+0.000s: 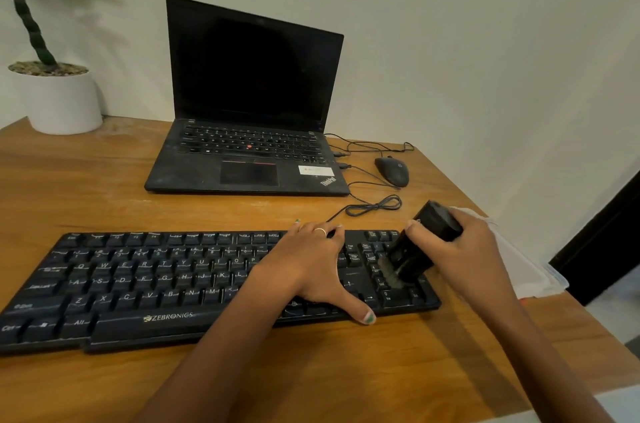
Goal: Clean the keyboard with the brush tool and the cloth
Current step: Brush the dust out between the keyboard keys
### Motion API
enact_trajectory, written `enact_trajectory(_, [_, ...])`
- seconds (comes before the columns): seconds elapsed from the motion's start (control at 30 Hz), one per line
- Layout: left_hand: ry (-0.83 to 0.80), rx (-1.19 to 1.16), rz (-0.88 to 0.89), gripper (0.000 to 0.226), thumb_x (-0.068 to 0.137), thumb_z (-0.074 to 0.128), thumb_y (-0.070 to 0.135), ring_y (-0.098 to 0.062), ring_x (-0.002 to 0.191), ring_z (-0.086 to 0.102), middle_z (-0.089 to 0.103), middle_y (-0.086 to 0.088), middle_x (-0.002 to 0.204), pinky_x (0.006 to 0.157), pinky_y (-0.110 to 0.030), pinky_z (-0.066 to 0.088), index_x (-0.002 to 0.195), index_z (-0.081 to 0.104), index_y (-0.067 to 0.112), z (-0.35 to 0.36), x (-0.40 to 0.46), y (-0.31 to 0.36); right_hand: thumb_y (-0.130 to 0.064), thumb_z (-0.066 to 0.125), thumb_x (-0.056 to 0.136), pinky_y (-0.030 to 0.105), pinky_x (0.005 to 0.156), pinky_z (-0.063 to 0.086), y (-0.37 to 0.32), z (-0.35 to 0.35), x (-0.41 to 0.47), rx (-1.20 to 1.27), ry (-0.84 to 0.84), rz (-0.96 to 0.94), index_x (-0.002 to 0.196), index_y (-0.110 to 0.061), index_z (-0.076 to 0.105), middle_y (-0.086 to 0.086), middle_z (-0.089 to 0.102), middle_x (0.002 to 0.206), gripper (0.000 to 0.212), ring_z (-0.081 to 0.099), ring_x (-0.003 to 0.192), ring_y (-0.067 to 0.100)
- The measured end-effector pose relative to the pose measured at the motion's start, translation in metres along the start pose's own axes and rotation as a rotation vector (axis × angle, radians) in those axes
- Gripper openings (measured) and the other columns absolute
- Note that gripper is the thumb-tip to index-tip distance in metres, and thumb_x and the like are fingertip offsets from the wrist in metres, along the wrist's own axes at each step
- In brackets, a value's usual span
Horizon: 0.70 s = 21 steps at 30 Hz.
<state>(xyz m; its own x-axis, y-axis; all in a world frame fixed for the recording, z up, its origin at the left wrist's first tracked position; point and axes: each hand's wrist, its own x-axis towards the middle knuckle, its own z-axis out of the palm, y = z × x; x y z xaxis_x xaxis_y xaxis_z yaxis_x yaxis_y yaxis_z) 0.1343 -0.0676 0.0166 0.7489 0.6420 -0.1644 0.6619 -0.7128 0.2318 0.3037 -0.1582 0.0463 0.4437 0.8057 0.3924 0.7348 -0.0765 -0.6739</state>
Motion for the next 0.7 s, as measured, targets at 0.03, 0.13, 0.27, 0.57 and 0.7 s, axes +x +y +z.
enact_trajectory(0.03, [-0.003, 0.0, -0.002, 0.129, 0.065, 0.061, 0.081, -0.023, 0.149, -0.003, -0.003, -0.002, 0.163, 0.119, -0.042, -0.005, 0.155, -0.001, 0.014, 0.0, 0.0, 0.0, -0.03, 0.067, 0.081, 0.017, 0.053, 0.043, -0.001, 0.002, 0.0, -0.009, -0.009, 0.001, 0.074, -0.023, 0.059, -0.008, 0.06, 0.069, 0.012, 0.058, 0.068, 0.008])
enact_trajectory(0.13, [-0.002, -0.007, -0.01, 0.129, 0.064, 0.061, 0.081, -0.025, 0.149, -0.001, -0.001, -0.003, 0.163, 0.119, -0.042, -0.002, 0.155, -0.001, 0.014, 0.0, 0.0, 0.0, -0.033, 0.066, 0.081, 0.016, 0.052, 0.037, -0.002, 0.005, 0.003, -0.141, 0.043, -0.065, 0.076, -0.022, 0.058, -0.01, 0.058, 0.066, 0.014, 0.055, 0.066, 0.005])
enact_trajectory(0.27, [0.009, -0.005, -0.009, 0.129, 0.064, 0.062, 0.082, -0.025, 0.149, 0.0, 0.002, -0.004, 0.163, 0.119, -0.043, 0.0, 0.155, 0.0, 0.014, 0.001, 0.0, 0.0, -0.032, 0.066, 0.081, 0.015, 0.052, 0.039, 0.0, 0.007, 0.009, -0.058, 0.017, -0.039, 0.08, -0.021, 0.061, -0.009, 0.061, 0.07, 0.012, 0.059, 0.069, 0.007])
enact_trajectory(0.57, [0.004, 0.003, -0.004, 0.13, 0.063, 0.06, 0.083, -0.026, 0.149, 0.001, 0.002, -0.005, 0.163, 0.12, -0.044, -0.001, 0.155, 0.0, 0.013, 0.002, 0.002, -0.002, -0.033, 0.067, 0.081, 0.021, 0.057, 0.047, 0.006, 0.009, 0.01, -0.071, 0.047, -0.041, 0.081, -0.024, 0.059, -0.01, 0.06, 0.073, 0.012, 0.059, 0.073, 0.007])
enact_trajectory(0.7, [0.009, 0.003, -0.003, 0.13, 0.064, 0.061, 0.082, -0.025, 0.149, 0.0, 0.001, -0.004, 0.163, 0.119, -0.043, -0.002, 0.155, 0.001, 0.013, 0.001, 0.001, -0.001, -0.034, 0.066, 0.08, 0.022, 0.055, 0.046, 0.001, 0.014, 0.015, -0.072, 0.057, -0.052, 0.081, -0.019, 0.061, -0.009, 0.06, 0.069, 0.015, 0.058, 0.069, 0.008])
